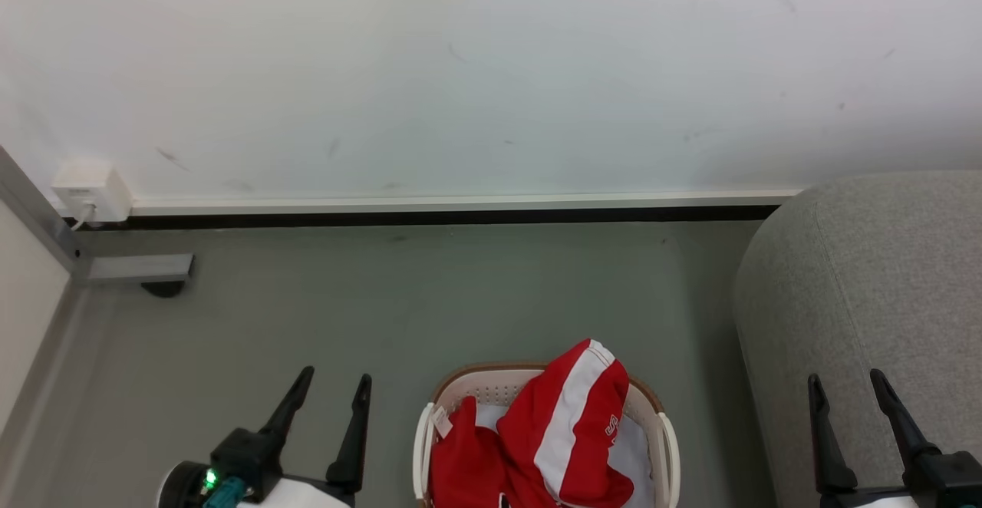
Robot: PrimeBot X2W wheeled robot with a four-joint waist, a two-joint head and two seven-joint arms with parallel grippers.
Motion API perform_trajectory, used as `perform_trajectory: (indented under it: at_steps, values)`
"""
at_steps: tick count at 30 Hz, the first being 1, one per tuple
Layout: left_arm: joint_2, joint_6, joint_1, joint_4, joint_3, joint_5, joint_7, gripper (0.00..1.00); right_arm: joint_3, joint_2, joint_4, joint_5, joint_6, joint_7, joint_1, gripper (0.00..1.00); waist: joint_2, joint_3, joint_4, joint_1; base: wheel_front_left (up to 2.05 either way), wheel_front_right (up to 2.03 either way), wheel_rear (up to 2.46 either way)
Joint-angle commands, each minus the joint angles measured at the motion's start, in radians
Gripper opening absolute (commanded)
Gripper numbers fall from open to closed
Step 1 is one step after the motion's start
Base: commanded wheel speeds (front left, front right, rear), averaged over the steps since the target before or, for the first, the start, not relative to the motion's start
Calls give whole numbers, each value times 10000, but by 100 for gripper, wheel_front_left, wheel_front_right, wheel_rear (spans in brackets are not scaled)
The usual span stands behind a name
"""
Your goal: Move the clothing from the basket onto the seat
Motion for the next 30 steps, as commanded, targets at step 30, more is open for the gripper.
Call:
perform_trajectory:
  at_steps: [30]
  values:
    - [1528,-109,-6226,4850,-5382,-1354,49,100,1352,-38,-1994,1008,-21,-20,-3990,100,0,6714,-2276,0,0,0,0]
